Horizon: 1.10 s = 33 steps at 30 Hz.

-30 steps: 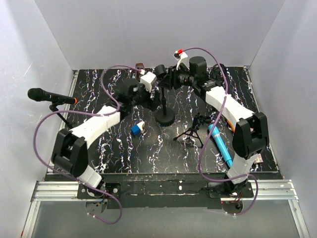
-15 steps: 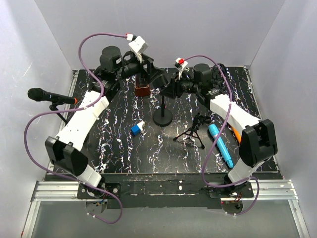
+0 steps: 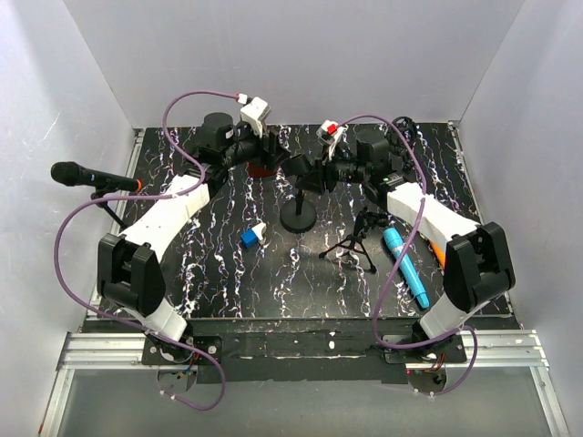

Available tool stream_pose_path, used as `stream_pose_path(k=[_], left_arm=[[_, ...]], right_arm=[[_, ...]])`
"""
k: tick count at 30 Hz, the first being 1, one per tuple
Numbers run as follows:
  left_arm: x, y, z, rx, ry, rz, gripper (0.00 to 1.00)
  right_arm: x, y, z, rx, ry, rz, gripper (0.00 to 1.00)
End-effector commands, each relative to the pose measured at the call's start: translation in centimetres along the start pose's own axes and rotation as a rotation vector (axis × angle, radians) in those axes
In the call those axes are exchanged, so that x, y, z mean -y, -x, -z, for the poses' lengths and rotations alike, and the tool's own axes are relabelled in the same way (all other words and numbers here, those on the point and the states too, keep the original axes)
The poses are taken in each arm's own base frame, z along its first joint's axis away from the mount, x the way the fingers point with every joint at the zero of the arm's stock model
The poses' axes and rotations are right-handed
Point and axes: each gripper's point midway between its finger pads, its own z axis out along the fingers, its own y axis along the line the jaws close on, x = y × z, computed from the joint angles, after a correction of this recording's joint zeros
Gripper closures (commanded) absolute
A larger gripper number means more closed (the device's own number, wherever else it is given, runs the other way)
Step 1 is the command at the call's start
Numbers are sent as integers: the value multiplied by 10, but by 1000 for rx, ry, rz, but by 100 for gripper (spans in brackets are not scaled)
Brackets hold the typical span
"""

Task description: Remove the microphone from the stand

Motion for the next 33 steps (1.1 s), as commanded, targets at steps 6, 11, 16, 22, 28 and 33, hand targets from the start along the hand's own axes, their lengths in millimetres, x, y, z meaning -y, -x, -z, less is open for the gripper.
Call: stream_pose_path(k=[6, 11, 16, 22, 28, 33], left_arm=[[43, -44, 15, -122, -82, -11, 36], [38, -47, 16, -131, -53, -10, 36], [35, -44, 19, -132, -31, -15, 35], [31, -15, 37, -101, 29, -80, 29], [40, 17, 65, -66, 24, -200, 26], [43, 14, 86, -106, 29, -268, 26]], right_arm=[[29, -82, -7, -196, -96, -71, 99], [40, -98, -8, -233, -134, -56, 99], [51, -102, -10, -234, -175, -50, 99], [58, -39, -13, -87, -189, 15, 99], [93, 34, -1, 60, -275, 90, 99], [122, 55, 8, 114, -344, 82, 99]])
